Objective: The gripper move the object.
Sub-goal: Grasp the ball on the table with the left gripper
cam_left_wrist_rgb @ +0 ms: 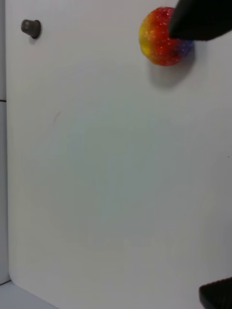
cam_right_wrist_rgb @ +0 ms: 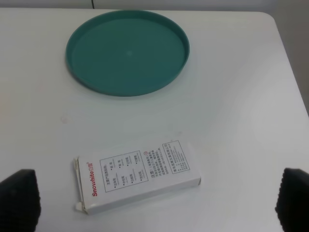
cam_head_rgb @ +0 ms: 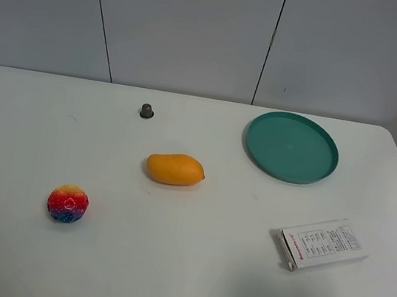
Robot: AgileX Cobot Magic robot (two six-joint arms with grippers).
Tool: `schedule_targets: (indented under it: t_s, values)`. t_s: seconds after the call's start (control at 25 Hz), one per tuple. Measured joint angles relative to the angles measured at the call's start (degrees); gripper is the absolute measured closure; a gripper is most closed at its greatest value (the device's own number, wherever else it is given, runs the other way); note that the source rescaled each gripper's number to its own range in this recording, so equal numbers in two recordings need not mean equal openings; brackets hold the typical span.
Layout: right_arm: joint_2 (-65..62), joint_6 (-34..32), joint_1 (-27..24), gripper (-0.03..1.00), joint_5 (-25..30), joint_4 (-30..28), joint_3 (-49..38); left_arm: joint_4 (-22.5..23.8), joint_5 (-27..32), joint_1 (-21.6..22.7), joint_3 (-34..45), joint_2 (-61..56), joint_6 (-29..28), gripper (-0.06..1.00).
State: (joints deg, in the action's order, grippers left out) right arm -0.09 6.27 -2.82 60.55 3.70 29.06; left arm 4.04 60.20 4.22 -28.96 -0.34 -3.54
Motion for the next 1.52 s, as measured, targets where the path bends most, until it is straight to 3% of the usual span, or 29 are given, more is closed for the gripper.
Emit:
schedule_targets:
  t_s: [1.0,1.28,1.52]
  values:
    - [0.0,0.0,0.0,-0.03,0.0,0.0,0.0,-0.2,0.0,0.0,0.0,1.4,0.0,-0.06]
    - [0.0,0.0,0.0,-0.03,0.0,0.0,0.0,-8.1,0.1,0.0,-3.8,21.8,0.2,-0.06]
    - [0.0,0.0,0.0,-0.03,0.0,0.0,0.0,-10.5,-1.5,0.0,-11.3,44.2,9.3,-0.06]
